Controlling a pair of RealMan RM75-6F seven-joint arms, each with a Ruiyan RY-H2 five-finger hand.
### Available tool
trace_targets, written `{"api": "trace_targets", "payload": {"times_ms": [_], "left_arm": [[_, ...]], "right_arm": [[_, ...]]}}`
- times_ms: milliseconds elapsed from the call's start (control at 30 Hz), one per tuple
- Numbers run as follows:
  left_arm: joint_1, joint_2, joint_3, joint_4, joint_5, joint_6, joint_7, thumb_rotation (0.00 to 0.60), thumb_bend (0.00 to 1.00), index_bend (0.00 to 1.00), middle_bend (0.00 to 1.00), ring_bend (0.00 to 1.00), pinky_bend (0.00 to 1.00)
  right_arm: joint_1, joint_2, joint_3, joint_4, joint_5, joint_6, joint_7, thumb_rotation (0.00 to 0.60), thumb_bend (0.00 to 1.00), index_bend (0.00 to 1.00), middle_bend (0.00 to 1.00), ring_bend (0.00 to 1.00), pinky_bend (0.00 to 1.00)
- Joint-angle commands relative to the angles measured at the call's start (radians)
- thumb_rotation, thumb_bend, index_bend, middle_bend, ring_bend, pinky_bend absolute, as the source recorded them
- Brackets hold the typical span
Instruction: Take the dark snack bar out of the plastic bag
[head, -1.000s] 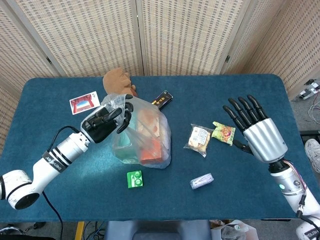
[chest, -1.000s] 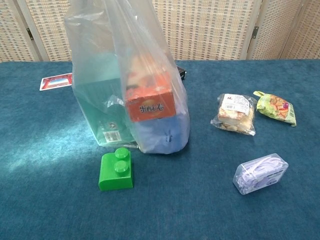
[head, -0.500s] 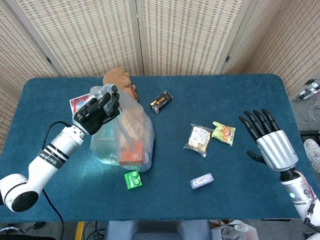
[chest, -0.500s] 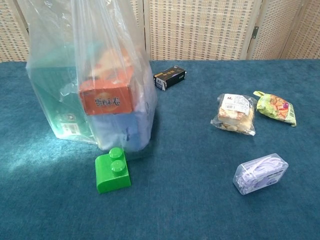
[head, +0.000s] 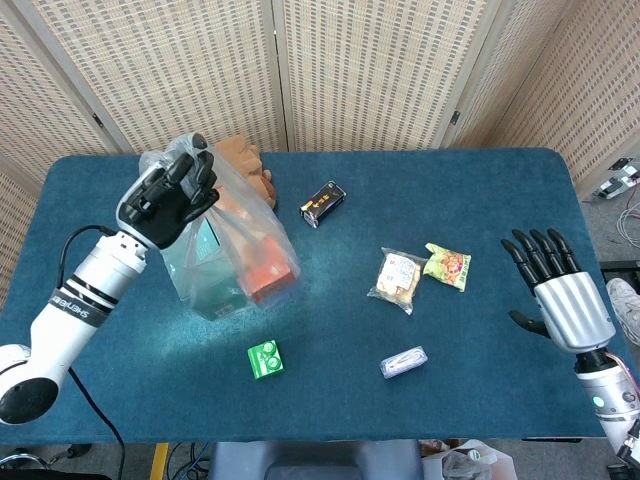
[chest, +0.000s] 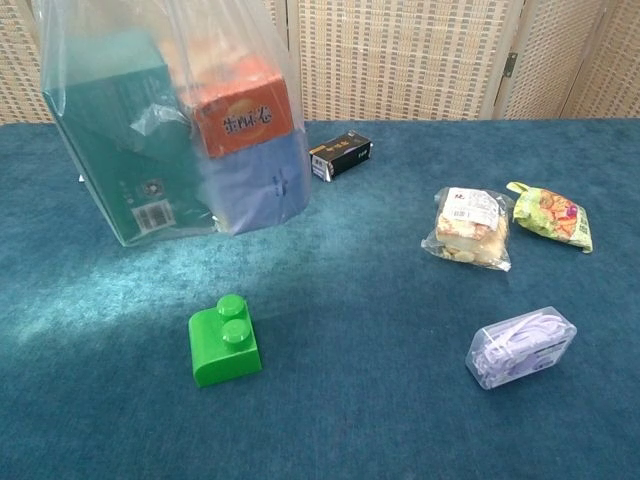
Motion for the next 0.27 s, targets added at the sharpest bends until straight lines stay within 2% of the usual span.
{"api": "trace_targets", "payload": {"times_ms": [33, 267], "left_arm": [[0.026, 0.006, -0.029, -0.004, 0.004, -0.013, -0.007, 0.600, 0.63, 0.49, 0.70, 0.78, 1.00], [0.062, -0.007, -0.075, 0.003, 0.021, -0.044, -0.010, 0.600, 0.63, 0.48, 0.70, 0.78, 1.00]], "right_arm": [[-0.006, -0.003, 0.002, 0.003, 0.002, 0.000, 0.004, 0.600, 0.00, 0.00, 0.05, 0.00, 0.00], [-0.018, -0.006, 0.007, 0.008, -0.004, 0.001, 0.011, 0.600, 0.00, 0.00, 0.05, 0.00, 0.00]]}}
